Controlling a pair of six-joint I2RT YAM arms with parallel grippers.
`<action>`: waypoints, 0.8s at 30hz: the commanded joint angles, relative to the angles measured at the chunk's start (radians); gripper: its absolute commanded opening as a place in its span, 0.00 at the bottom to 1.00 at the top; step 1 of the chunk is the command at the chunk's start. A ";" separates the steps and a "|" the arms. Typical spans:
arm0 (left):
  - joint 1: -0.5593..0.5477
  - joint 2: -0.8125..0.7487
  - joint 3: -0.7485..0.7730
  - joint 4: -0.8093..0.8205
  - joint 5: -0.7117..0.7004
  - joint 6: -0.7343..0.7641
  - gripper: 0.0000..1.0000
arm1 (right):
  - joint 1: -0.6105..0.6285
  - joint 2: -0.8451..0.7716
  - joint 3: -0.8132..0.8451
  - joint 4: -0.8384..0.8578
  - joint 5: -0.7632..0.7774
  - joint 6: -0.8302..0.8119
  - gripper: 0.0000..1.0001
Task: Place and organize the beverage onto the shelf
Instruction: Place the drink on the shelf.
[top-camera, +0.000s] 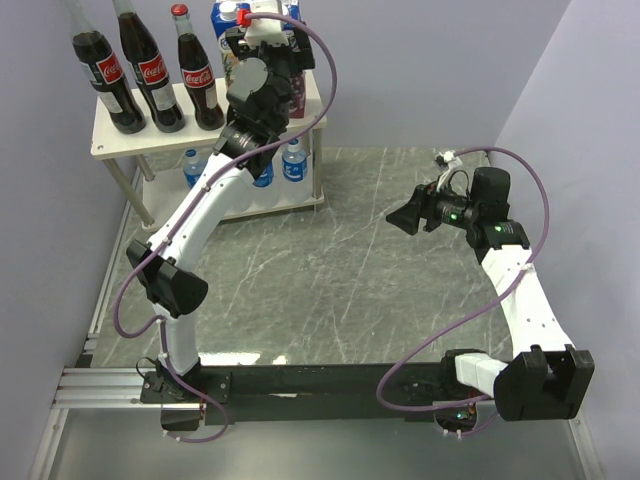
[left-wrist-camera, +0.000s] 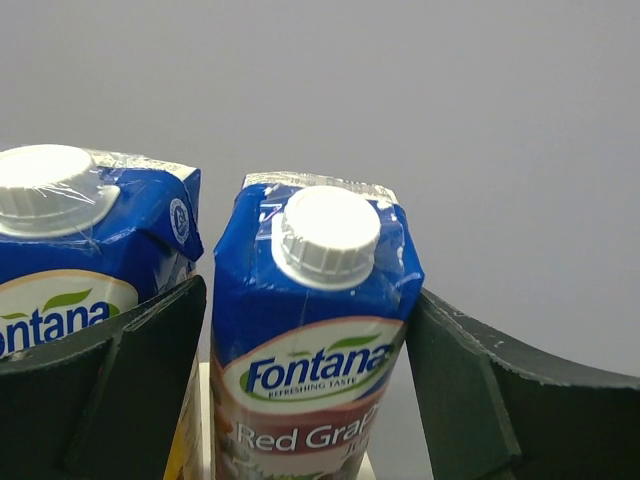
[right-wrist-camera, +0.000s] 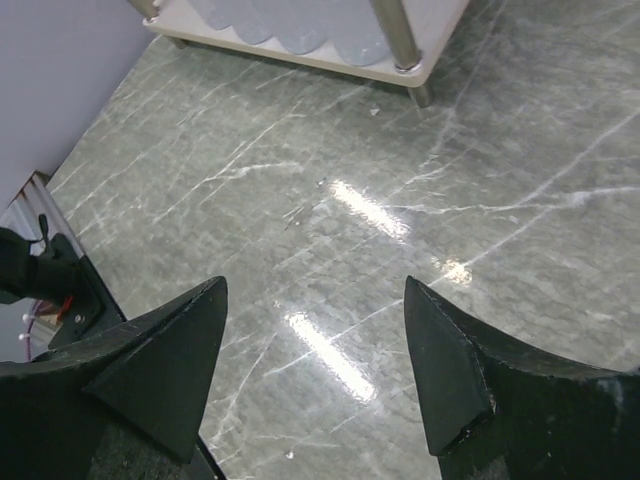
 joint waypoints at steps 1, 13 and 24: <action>0.004 -0.015 0.055 0.055 0.009 -0.001 0.84 | -0.026 -0.001 -0.005 0.033 -0.012 -0.009 0.78; 0.004 -0.018 0.053 0.055 0.018 -0.006 0.85 | -0.034 -0.003 -0.007 0.030 -0.017 -0.012 0.77; 0.002 -0.077 0.006 0.056 0.039 -0.032 0.93 | -0.037 -0.001 -0.005 0.030 -0.026 -0.015 0.78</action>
